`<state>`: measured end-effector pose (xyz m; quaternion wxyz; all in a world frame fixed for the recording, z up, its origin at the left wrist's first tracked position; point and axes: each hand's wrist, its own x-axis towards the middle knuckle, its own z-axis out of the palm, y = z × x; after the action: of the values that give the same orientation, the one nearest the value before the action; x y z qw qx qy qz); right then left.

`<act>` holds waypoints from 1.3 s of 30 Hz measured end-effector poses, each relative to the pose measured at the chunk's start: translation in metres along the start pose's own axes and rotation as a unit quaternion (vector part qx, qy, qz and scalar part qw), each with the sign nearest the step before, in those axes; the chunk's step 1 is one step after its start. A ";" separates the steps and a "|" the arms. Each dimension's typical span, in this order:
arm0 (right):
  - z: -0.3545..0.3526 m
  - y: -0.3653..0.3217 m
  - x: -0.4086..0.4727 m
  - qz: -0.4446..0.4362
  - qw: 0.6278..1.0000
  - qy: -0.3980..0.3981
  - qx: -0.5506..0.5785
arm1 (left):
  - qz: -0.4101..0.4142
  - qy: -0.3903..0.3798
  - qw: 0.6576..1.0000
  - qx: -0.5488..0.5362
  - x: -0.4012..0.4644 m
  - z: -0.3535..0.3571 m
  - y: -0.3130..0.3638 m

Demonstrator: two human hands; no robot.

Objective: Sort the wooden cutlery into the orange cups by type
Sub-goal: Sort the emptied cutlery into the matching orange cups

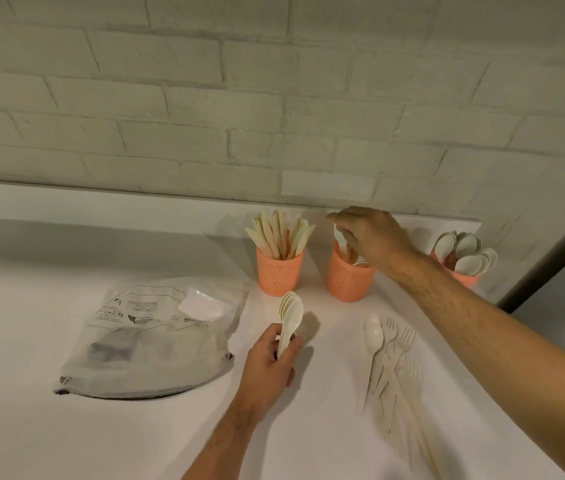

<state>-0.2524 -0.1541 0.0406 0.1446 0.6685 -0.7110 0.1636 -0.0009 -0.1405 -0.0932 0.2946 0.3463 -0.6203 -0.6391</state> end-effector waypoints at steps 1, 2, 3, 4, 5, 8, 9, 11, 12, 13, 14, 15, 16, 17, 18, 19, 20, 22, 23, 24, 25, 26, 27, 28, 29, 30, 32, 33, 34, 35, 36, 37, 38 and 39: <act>0.005 0.003 -0.002 0.008 0.999 -0.026 -0.026 | 0.001 0.000 1.000 0.003 0.000 0.000 0.000; 0.010 0.005 -0.004 0.010 0.998 -0.036 -0.049 | 0.002 0.000 1.000 0.007 0.000 0.000 0.001; 0.013 0.006 -0.006 0.009 0.997 -0.033 -0.069 | 0.003 0.001 1.000 0.010 -0.001 0.000 0.001; 0.016 0.007 -0.008 0.005 0.996 -0.023 -0.090 | 0.004 0.001 1.000 0.011 -0.001 0.000 0.001; 0.018 0.006 -0.008 0.002 0.994 -0.002 -0.111 | 0.004 0.000 1.000 0.010 -0.001 0.000 0.002; 0.012 -0.017 -0.014 0.012 0.993 0.062 -0.098 | 0.003 -0.002 1.000 0.002 -0.001 -0.001 0.003; 0.005 -0.030 -0.017 0.005 0.998 0.047 -0.052 | 0.000 -0.002 1.000 -0.001 -0.001 0.000 0.003; -0.010 -0.056 -0.027 0.016 0.990 -0.065 0.123 | -0.004 -0.001 1.000 -0.013 -0.001 0.000 0.004; -0.015 -0.067 -0.034 0.040 0.962 -0.162 0.218 | -0.006 0.001 1.000 -0.016 -0.001 0.001 0.005; -0.017 -0.075 -0.042 0.068 0.924 -0.244 0.287 | -0.005 0.001 1.000 -0.015 -0.001 0.002 0.006; -0.015 -0.081 -0.051 0.094 0.895 -0.295 0.320 | 0.001 -0.002 1.000 -0.011 -0.002 0.004 0.008; -0.011 -0.085 -0.060 0.117 0.883 -0.310 0.332 | 0.010 -0.004 1.000 0.003 -0.003 0.007 0.010; -0.006 -0.089 -0.069 0.137 0.878 -0.299 0.347 | 0.021 -0.002 0.999 0.024 -0.003 0.011 0.012; -0.001 -0.093 -0.077 0.154 0.880 -0.268 0.360 | 0.034 0.007 0.998 0.060 -0.003 0.015 0.014; 0.003 -0.098 -0.084 0.175 0.883 -0.230 0.370 | 0.049 0.018 0.994 0.096 -0.003 0.020 0.016; 0.005 -0.101 -0.091 0.197 0.887 -0.190 0.372 | 0.063 0.026 0.990 0.127 -0.002 0.027 0.018; 0.007 -0.103 -0.096 0.218 0.891 -0.151 0.370 | 0.070 0.026 0.986 0.151 -0.001 0.032 0.021; 0.003 -0.099 -0.106 0.248 0.888 -0.085 0.377 | 0.073 -0.003 0.983 0.167 0.001 0.048 0.027; -0.002 -0.094 -0.110 0.254 0.883 -0.060 0.391 | 0.076 -0.021 0.983 0.168 0.002 0.055 0.031; -0.007 -0.085 -0.113 0.258 0.877 -0.034 0.403 | 0.077 -0.040 0.982 0.168 0.003 0.060 0.035; -0.015 -0.075 -0.115 0.260 0.875 -0.005 0.409 | 0.081 -0.054 0.981 0.165 0.005 0.064 0.037; -0.025 -0.063 -0.116 0.260 0.878 0.034 0.400 | 0.082 -0.062 0.981 0.165 0.007 0.064 0.035; -0.036 -0.048 -0.115 0.260 0.884 0.080 0.381 | 0.086 -0.060 0.979 0.172 0.010 0.062 0.031; -0.049 -0.032 -0.114 0.262 0.885 0.132 0.361 | 0.094 -0.048 0.975 0.194 0.012 0.058 0.025; -0.063 -0.015 -0.111 0.265 0.883 0.180 0.344 | 0.105 -0.032 0.967 0.228 0.014 0.052 0.016; -0.077 0.004 -0.109 0.263 0.880 0.219 0.328 | 0.119 -0.020 0.955 0.270 0.014 0.046 0.008; -0.096 0.041 -0.104 0.243 0.893 0.271 0.263 | 0.164 -0.014 0.925 0.343 0.011 0.039 -0.007; -0.102 0.058 -0.102 0.234 0.903 0.284 0.224 | 0.183 -0.015 0.912 0.366 0.010 0.039 -0.013; -0.101 0.074 -0.100 0.231 0.910 0.287 0.190 | 0.189 -0.014 0.906 0.379 0.009 0.040 -0.015; -0.099 0.087 -0.099 0.233 0.915 0.284 0.169 | 0.190 -0.010 0.904 0.383 0.009 0.041 -0.017; -0.094 0.097 -0.097 0.237 0.918 0.276 0.157 | 0.186 -0.004 0.904 0.385 0.010 0.042 -0.018; -0.089 0.105 -0.095 0.242 0.921 0.267 0.148 | 0.183 0.001 0.905 0.383 0.010 0.043 -0.018; -0.082 0.110 -0.095 0.247 0.924 0.258 0.140 | 0.182 0.004 0.906 0.381 0.011 0.043 -0.018; -0.075 0.115 -0.095 0.256 0.926 0.245 0.133 | 0.184 0.005 0.907 0.380 0.012 0.043 -0.019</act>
<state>-0.3618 -0.0306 0.0638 0.1770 0.4159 -0.7723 0.4464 -0.0419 -0.1235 -0.1131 0.2562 0.3149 -0.8674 -0.2879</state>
